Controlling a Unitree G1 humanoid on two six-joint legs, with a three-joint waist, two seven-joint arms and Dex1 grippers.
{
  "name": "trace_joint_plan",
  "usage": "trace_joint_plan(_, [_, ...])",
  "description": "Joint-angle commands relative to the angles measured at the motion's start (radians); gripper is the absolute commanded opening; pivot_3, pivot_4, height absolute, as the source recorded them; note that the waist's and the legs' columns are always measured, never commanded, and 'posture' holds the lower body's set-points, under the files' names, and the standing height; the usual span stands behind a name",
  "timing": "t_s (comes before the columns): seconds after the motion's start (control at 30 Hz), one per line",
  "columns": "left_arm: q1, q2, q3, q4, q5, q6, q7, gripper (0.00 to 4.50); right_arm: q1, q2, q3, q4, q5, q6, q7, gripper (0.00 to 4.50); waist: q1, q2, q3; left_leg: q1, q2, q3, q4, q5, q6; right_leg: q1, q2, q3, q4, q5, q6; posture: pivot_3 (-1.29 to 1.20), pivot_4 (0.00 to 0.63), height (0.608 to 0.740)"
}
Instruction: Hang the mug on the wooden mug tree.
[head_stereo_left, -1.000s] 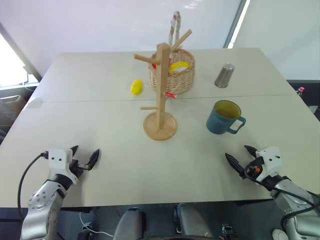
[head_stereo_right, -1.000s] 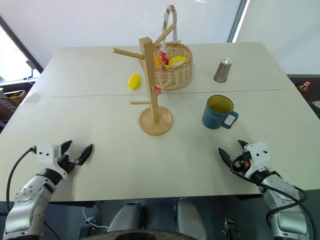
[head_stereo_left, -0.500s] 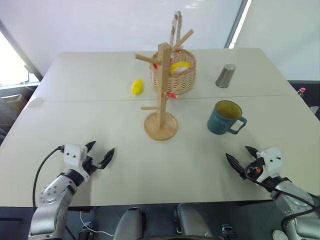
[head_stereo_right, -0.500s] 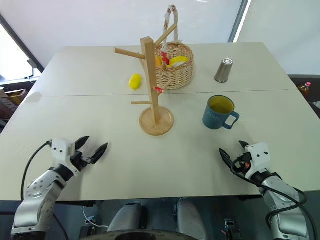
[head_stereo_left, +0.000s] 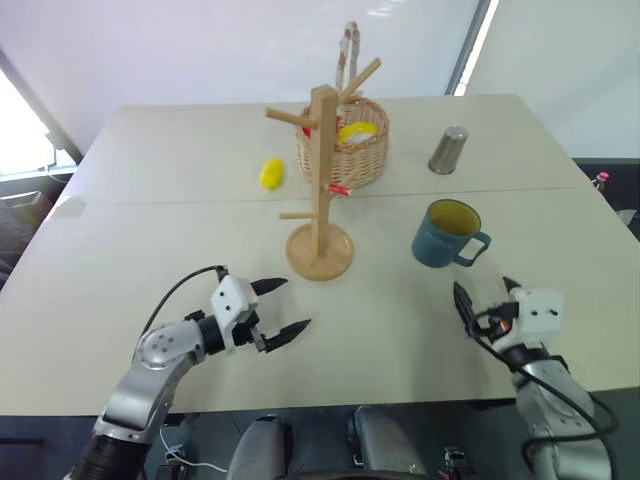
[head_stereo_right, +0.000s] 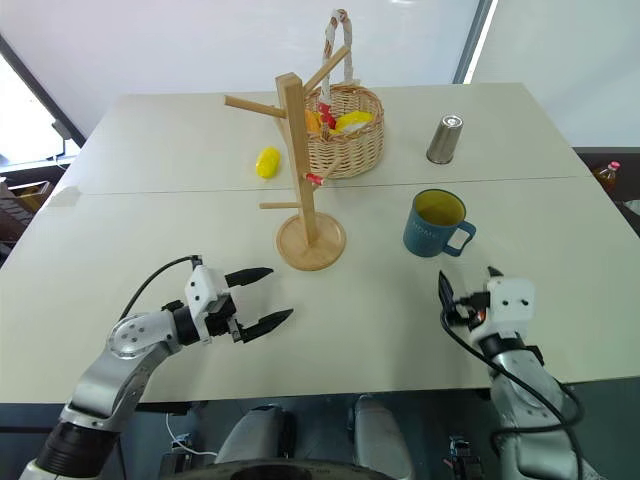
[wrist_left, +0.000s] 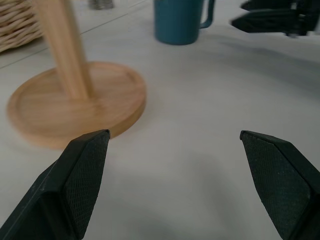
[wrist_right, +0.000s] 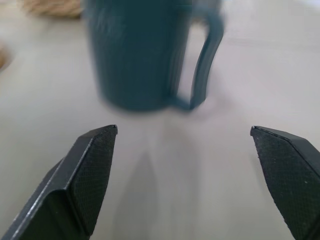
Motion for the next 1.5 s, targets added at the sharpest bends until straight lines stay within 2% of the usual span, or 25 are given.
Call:
trace_joint_plan(0.03, [-0.03,-0.015,-0.011,-0.002,0.0,-0.021,-0.004,4.5,-0.053,0.028,-0.017,-0.045,-0.04,0.04,-0.104,4.42,0.001,0.0,0.0,0.0,0.0,0.0,0.0,0.0,0.0,0.0,0.0,0.0,0.0,0.0,0.0,0.0,0.15,0.74])
trace_joint_plan(0.47, [-0.046,-0.039,-0.024,-0.035,-0.006,-0.029,-0.003,4.5,-0.119,0.023,-0.012,0.046,-0.06,0.042,-0.137,4.42,-0.002,0.0,0.0,0.001,-0.001,0.0,0.001,0.0,0.0,-0.001,0.0,0.0,0.006,0.0,0.0,0.0,0.15,0.74])
trace_joint_plan(1.13, [-0.049,-0.041,-0.008,-0.059,-0.026,-0.022,0.007,4.5,-0.287,0.003,-0.008,0.338,-0.082,-0.056,-0.15,4.42,-0.004,0.0,0.0,0.002,-0.001,0.0,0.003,0.001,0.002,-0.001,0.001,0.0,0.009,0.0,0.0,0.0,0.15,0.74])
trace_joint_plan(1.27, [-0.046,-0.038,-0.008,-0.073,-0.035,-0.015,0.004,4.5,-0.298,0.002,-0.006,0.36,-0.074,-0.076,-0.135,3.14,-0.004,0.0,0.0,0.002,-0.001,0.0,0.003,0.001,0.002,-0.001,0.001,0.0,0.009,0.0,0.0,0.0,0.15,0.74])
trace_joint_plan(1.47, [-0.047,-0.034,-0.008,-0.073,-0.034,-0.014,0.004,4.5,-0.301,0.011,0.002,0.367,-0.056,-0.104,-0.1,0.06,-0.004,0.0,0.0,0.002,-0.001,0.0,0.003,0.001,0.002,-0.001,0.001,0.0,0.009,0.0,0.0,0.0,0.15,0.74])
trace_joint_plan(1.5, [-0.047,-0.034,-0.008,-0.072,-0.034,-0.014,0.005,4.5,-0.3,0.013,0.004,0.364,-0.054,-0.111,-0.094,0.06,-0.004,0.0,0.0,0.002,-0.001,0.0,0.003,0.001,0.002,-0.001,0.001,0.0,0.009,0.0,0.0,0.0,0.15,0.74])
